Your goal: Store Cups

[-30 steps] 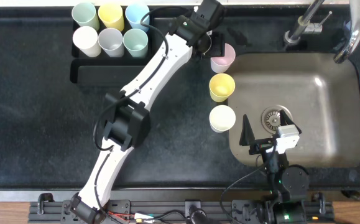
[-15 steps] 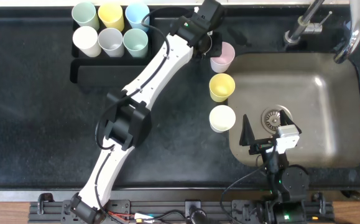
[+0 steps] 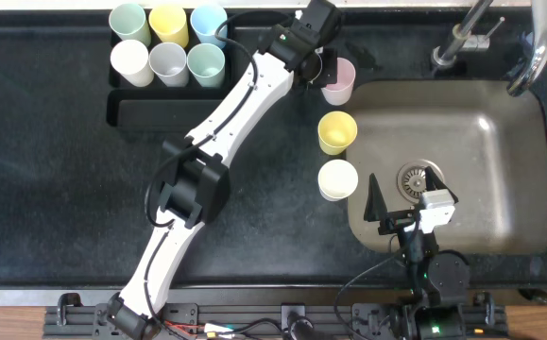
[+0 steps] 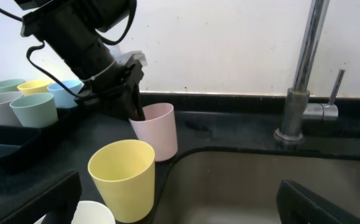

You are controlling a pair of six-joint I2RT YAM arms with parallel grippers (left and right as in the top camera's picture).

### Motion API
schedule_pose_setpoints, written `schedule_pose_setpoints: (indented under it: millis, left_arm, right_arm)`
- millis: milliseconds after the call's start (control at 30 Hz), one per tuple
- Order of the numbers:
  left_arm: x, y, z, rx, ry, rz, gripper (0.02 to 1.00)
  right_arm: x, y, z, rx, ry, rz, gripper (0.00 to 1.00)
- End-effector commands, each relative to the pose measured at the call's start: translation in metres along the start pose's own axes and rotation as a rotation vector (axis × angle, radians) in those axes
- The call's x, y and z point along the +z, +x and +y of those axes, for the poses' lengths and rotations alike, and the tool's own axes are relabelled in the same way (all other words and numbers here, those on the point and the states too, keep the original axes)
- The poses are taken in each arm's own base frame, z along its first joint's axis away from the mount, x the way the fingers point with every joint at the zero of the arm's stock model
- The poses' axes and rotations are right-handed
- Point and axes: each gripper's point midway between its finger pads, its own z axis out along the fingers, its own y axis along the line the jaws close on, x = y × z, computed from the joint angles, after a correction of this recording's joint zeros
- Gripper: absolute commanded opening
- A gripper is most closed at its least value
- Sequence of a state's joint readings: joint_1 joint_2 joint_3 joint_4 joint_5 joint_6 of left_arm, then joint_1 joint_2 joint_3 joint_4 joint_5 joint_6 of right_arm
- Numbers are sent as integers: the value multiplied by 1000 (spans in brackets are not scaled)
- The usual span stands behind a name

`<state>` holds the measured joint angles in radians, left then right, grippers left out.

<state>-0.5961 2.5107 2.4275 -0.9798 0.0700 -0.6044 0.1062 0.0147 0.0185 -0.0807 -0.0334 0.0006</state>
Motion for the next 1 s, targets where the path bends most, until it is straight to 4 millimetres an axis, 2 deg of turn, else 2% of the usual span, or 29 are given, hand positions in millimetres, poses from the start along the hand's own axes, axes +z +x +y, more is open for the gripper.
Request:
schedule_pose_setpoints:
  millis: [33, 133, 233, 400, 500, 633, 767, 867, 1000]
  left_arm:
    - [4, 1, -2, -2, -8, 1, 93]
    - [-5, 1, -3, -1, -4, 4, 60]
    - [-28, -6, -9, 7, 11, -24, 49]
    - [-81, -33, -4, -5, -1, -126, 36]
    - [-123, -49, 9, 8, -36, -200, 36]
    - [-190, -69, 39, 3, -109, -301, 36]
    - [-248, -78, 84, -46, -184, -360, 36]
    - [-280, -81, 122, -74, -235, -389, 36]
    - [-307, -77, 174, -108, -302, -393, 36]
  right_arm:
    - [0, 3, -2, 7, 10, -3, 996]
    - [0, 3, -2, 7, 10, -3, 996]
    - [0, 3, -2, 7, 10, -3, 996]
    - [0, 3, -2, 7, 10, -3, 996]
    - [0, 3, -2, 7, 10, -3, 996]
    - [0, 3, -2, 7, 10, -3, 996]
    - [0, 3, -2, 7, 10, -3, 996]
    - [0, 3, -2, 7, 10, -3, 996]
    - [0, 3, -2, 7, 10, -3, 996]
